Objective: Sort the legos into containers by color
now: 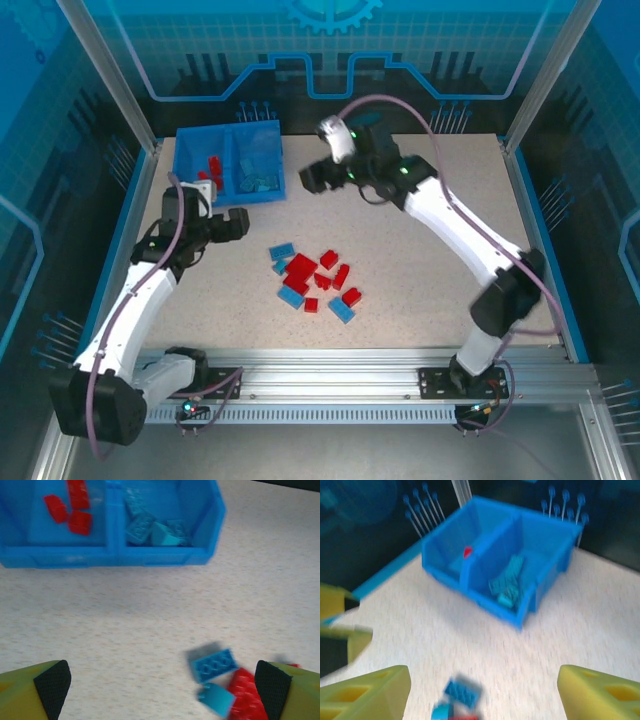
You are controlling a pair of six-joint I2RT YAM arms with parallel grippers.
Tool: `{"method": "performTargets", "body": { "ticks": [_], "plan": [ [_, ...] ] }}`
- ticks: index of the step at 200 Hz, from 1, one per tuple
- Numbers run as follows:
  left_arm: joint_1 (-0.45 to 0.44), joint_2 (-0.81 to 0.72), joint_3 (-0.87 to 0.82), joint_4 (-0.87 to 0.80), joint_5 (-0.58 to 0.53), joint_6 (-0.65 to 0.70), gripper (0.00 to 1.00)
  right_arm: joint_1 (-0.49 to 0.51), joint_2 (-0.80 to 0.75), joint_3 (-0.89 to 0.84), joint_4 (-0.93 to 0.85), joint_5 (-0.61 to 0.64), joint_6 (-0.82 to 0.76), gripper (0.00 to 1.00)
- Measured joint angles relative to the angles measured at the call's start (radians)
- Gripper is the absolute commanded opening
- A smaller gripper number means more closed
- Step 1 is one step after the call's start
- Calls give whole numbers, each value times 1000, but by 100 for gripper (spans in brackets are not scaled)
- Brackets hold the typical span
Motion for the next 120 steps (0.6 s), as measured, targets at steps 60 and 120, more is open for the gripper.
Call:
{"method": "performTargets", "body": {
  "ticks": [60, 120],
  "plan": [
    [-379, 330, 104, -8, 18, -174, 99, -10, -347, -544, -37, 33, 88, 89],
    [-548, 769, 393, -81, 21, -40, 84, -57, -595, -836, -84, 202, 252, 94]
  ]
}}
